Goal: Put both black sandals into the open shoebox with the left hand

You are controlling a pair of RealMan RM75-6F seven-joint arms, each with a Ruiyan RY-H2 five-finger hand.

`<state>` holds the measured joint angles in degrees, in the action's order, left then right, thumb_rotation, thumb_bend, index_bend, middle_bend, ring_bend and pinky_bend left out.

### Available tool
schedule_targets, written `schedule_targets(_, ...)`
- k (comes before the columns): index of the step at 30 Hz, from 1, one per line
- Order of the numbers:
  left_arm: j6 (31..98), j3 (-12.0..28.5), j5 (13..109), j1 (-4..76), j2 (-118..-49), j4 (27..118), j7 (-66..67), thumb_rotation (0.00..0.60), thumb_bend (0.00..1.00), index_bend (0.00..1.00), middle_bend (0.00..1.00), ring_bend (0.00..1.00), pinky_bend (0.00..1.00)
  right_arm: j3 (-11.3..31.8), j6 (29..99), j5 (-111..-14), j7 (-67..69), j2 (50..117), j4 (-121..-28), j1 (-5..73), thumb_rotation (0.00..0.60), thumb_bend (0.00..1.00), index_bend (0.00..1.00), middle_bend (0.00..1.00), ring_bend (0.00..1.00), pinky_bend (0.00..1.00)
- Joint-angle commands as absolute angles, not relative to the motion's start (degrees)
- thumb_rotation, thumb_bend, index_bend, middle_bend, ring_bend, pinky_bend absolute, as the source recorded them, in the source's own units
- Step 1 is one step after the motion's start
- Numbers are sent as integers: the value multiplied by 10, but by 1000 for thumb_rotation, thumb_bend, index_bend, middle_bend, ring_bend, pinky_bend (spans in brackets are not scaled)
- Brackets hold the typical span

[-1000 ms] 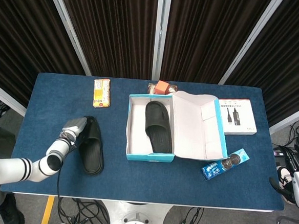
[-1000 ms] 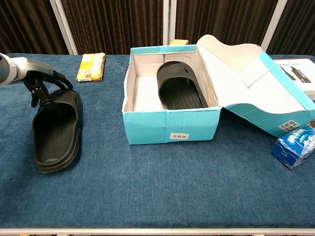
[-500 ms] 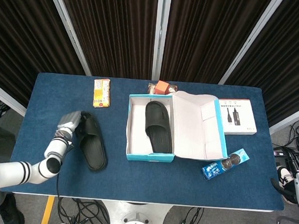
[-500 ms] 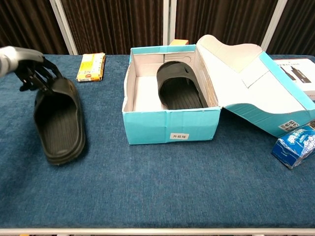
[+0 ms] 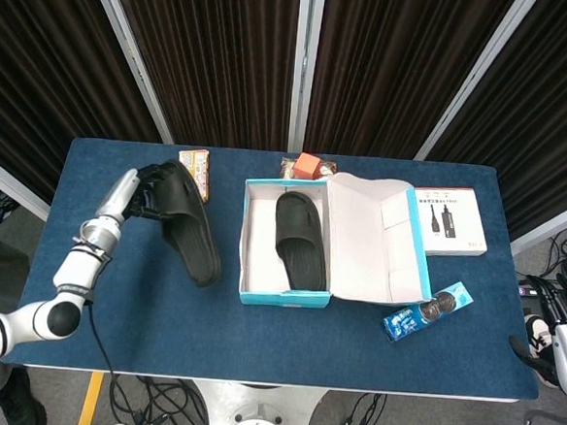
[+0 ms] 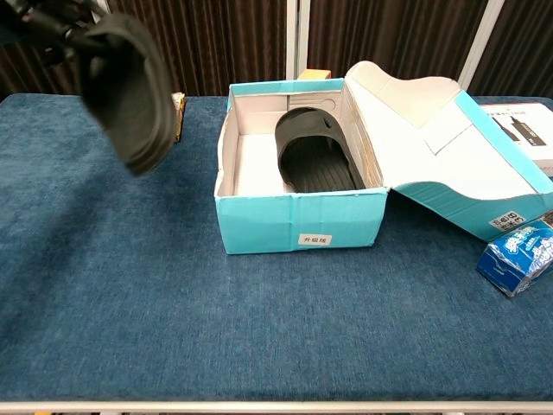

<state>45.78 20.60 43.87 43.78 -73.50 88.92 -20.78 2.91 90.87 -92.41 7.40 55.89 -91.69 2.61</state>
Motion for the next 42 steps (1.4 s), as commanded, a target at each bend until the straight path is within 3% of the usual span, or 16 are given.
schedule_targets(1, 414, 261, 519, 442, -792, 847, -309, 600, 0, 611, 597, 642, 795, 29, 912, -923, 71, 556, -921, 24, 600, 108, 88, 143, 0, 88)
schedule_targets(8, 338, 282, 602, 493, -885, 741, -428, 600, 0, 606, 591, 615, 785, 28, 912, -917, 63, 552, -929, 20, 600, 109, 88, 143, 0, 88)
schedule_targets(18, 331, 291, 650, 546, -970, 631, -484, 600, 0, 605, 583, 606, 728, 31, 904, -912, 48, 548, -942, 23, 600, 108, 88, 143, 0, 88)
schedule_targets(26, 341, 279, 670, 571, -1016, 567, -490, 600, 0, 605, 581, 584, 543, 32, 898, -908, 46, 548, -944, 25, 600, 109, 88, 143, 0, 88)
schedule_targets(34, 361, 257, 690, 582, -1060, 505, -495, 600, 0, 605, 577, 534, 264, 34, 896, -904, 46, 548, -943, 26, 600, 109, 88, 143, 0, 88)
schedule_targets(42, 354, 235, 706, 592, -1079, 446, -489, 600, 0, 591, 568, 468, 223, 33, 897, -905, 43, 547, -946, 24, 600, 108, 88, 143, 0, 88)
